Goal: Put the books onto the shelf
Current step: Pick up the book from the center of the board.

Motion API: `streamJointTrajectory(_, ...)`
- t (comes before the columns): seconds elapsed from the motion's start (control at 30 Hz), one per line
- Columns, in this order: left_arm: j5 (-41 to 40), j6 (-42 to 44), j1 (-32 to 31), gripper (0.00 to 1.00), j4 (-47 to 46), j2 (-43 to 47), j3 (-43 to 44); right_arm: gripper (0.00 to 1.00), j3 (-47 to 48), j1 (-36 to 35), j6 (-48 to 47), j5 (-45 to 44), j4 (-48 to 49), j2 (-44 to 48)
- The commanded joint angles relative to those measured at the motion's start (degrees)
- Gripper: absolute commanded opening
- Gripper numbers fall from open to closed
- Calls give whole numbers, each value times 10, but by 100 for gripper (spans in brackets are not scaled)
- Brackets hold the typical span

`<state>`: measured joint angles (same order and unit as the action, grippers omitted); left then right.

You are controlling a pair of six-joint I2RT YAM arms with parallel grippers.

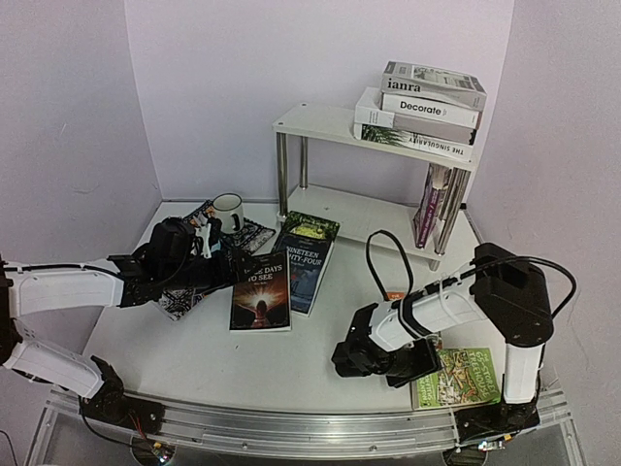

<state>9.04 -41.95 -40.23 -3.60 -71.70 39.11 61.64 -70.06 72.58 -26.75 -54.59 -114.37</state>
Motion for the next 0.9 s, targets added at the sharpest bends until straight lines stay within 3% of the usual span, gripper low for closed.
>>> streamJointTrajectory(0.0,0,7,-2,97,-18,10,0,42,16,-2,32,-28,-67,-5)
streamJointTrajectory(0.13,-1,7,-2,97,-18,8,1,20,29,-4,34,-40,-77,6)
streamJointTrajectory(0.3,3,10,-2,97,-17,3,6,13,86,-18,36,-94,-116,12)
streamJointTrajectory(0.37,3,11,-2,97,-18,2,8,4,119,-27,37,-126,-147,8)
streamJointTrajectory(0.67,2,9,-2,96,-17,2,12,0,181,-51,-34,-206,-136,5)
streamJointTrajectory(0.87,3,7,-2,96,-16,3,14,0,137,-52,-175,-167,37,60)
